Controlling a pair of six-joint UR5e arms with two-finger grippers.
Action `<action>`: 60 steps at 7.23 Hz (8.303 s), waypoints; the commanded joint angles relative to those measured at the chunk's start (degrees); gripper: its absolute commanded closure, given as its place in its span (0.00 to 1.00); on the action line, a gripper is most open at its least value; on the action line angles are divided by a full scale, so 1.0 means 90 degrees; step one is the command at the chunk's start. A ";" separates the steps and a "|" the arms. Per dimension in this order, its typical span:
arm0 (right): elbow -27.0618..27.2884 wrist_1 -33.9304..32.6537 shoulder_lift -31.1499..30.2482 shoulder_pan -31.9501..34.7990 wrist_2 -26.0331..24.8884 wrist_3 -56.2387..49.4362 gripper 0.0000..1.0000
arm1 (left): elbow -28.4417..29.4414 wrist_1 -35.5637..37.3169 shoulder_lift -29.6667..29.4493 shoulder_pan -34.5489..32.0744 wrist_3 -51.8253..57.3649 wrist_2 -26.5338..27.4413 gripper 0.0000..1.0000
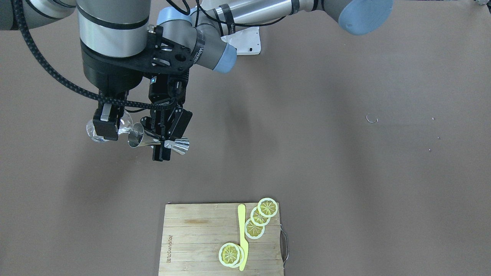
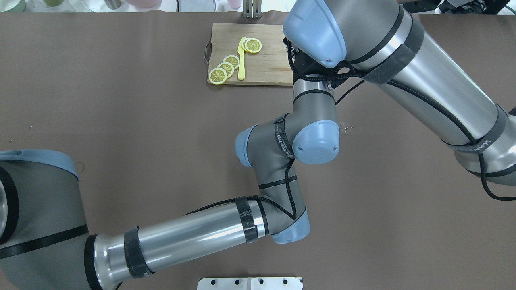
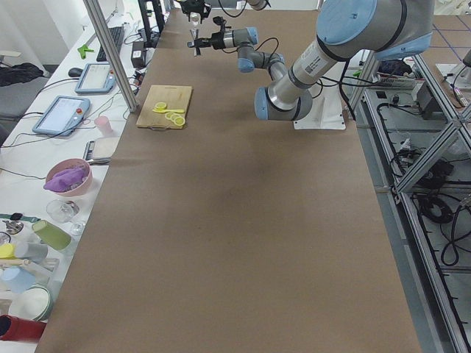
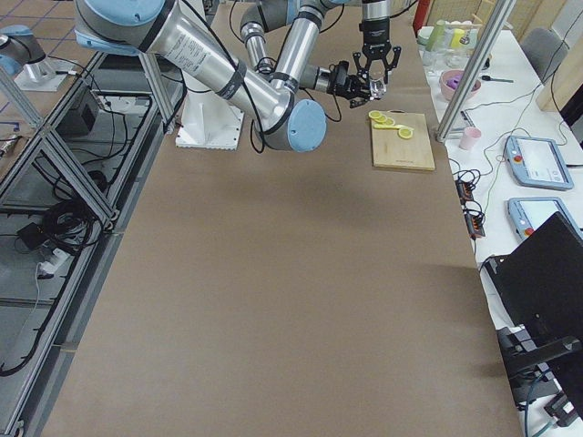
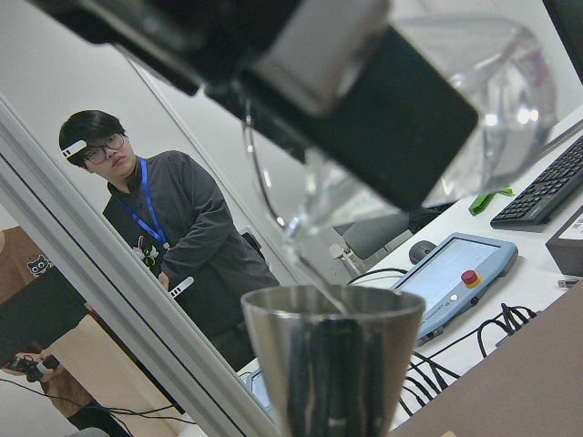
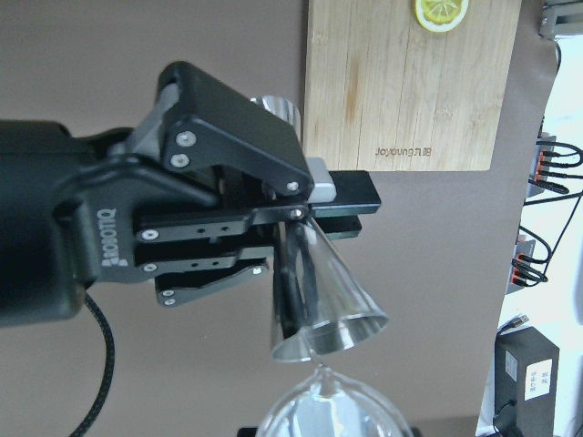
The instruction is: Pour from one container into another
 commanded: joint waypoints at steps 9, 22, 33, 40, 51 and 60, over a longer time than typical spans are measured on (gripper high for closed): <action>0.0346 0.0183 -0.0198 0.0232 0.0537 0.0058 1.00 | -0.0029 0.0000 0.0003 0.0000 -0.0004 -0.0010 1.00; 0.1256 0.6683 -0.5202 0.1777 0.3097 0.3948 1.00 | -0.1640 -0.1246 0.2197 -0.0556 -0.0551 -0.0419 1.00; -0.3028 1.4750 -0.6166 0.1456 0.2413 0.7077 1.00 | -0.3858 -0.4332 0.6943 -0.0635 -0.1361 -0.0547 1.00; -0.3628 1.5731 -0.6223 0.0928 0.2101 0.7528 1.00 | -0.3105 -0.6540 0.7931 -0.0577 -0.1381 -0.0469 1.00; -0.3657 1.5868 -0.6243 0.0585 0.1837 0.7538 1.00 | -0.4844 -0.5810 1.0743 0.2194 -0.3330 0.2264 1.00; -0.3638 1.6102 -0.6223 0.0566 0.1895 0.7782 0.01 | -0.4063 -0.5781 1.0678 0.2617 -0.4477 0.2451 1.00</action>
